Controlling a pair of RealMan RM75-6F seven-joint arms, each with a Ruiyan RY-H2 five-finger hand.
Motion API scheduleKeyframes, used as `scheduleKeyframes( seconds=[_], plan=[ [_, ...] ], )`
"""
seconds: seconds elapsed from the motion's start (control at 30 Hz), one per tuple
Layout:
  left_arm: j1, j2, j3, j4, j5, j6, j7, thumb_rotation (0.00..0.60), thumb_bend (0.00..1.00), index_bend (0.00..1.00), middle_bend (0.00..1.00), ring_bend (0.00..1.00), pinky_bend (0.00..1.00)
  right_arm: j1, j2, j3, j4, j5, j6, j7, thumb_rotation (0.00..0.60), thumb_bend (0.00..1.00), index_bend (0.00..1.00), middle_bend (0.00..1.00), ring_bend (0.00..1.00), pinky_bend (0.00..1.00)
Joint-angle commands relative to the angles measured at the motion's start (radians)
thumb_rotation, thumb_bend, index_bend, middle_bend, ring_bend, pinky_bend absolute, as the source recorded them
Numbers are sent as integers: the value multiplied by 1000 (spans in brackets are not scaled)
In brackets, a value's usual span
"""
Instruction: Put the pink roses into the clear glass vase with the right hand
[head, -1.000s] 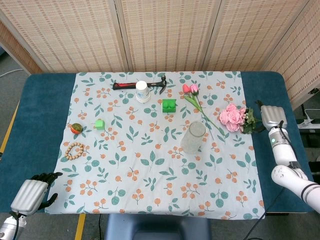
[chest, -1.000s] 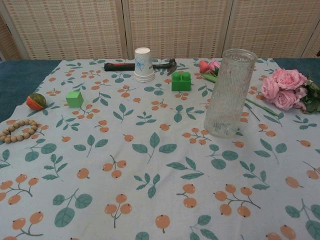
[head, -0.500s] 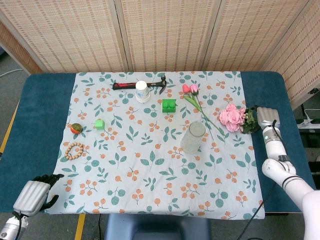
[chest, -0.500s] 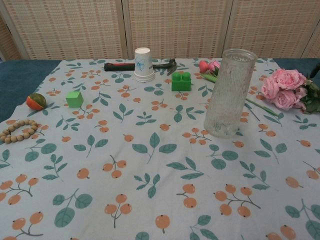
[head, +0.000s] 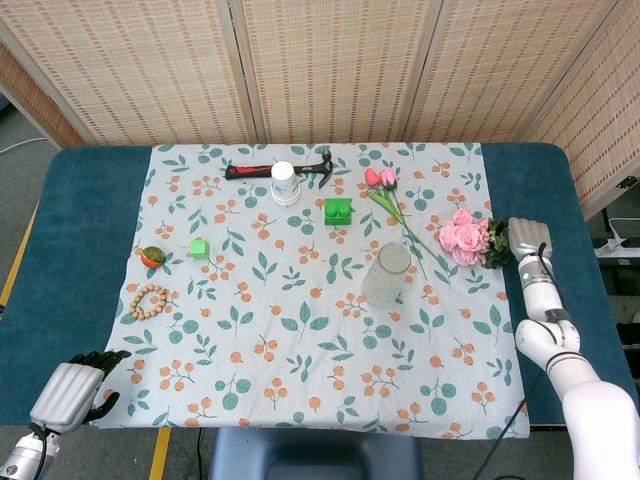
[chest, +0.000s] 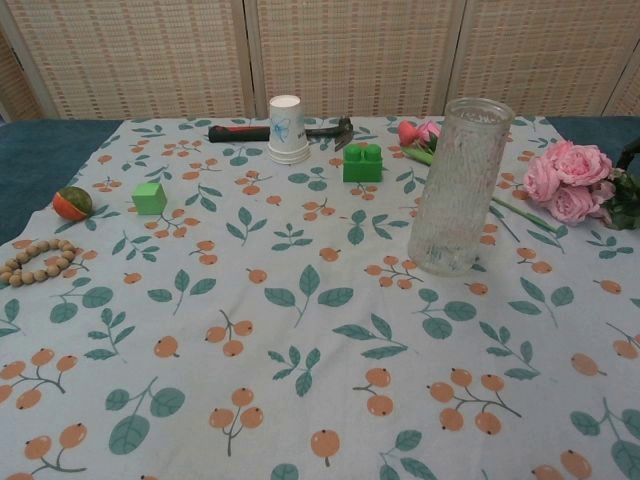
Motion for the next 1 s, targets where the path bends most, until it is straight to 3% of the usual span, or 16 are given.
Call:
scheduleKeyframes(
  seconds=[0.03, 0.13, 0.33, 0.47, 0.57, 0.7, 0.87, 1.0],
  plan=[
    [0, 1, 0, -1, 1, 1, 0, 600, 333, 229, 314, 316, 425, -4, -24, -7, 33, -41, 18, 48, 600, 86, 448, 1000, 989, 973],
    [0, 0, 0, -1, 2, 3, 0, 600, 334, 229, 314, 315, 425, -10, -48, -13, 65, -67, 48, 68, 600, 128, 468, 1000, 1000, 996],
    [0, 0, 1, 0, 2, 3, 2, 600, 334, 229, 315, 315, 425, -8, -67, -18, 96, -89, 45, 88, 600, 149, 398, 1000, 1000, 1000],
    [1, 1, 0, -1, 1, 4, 0, 600, 334, 230, 314, 315, 425, -12, -106, -17, 134, -108, 91, 96, 600, 268, 492, 1000, 1000, 1000],
    [1, 1, -1, -2, 1, 6, -1, 600, 334, 229, 315, 316, 425, -18, -127, -15, 155, -118, 121, 98, 600, 415, 689, 1000, 1000, 1000],
    [2, 2, -1, -2, 1, 8, -3, 600, 334, 229, 315, 317, 425, -23, -132, -12, 155, -133, 159, 114, 600, 528, 827, 1000, 1000, 1000],
    [2, 3, 0, -5, 5, 12, -5, 600, 333, 229, 315, 317, 424, -35, -101, -4, 98, -152, 228, 181, 600, 552, 838, 1000, 1000, 1000],
    [2, 4, -1, -5, 10, 15, -10, 600, 335, 229, 315, 317, 425, -67, -28, 9, -45, -175, 353, 274, 600, 561, 838, 1000, 1000, 1000]
  ],
)
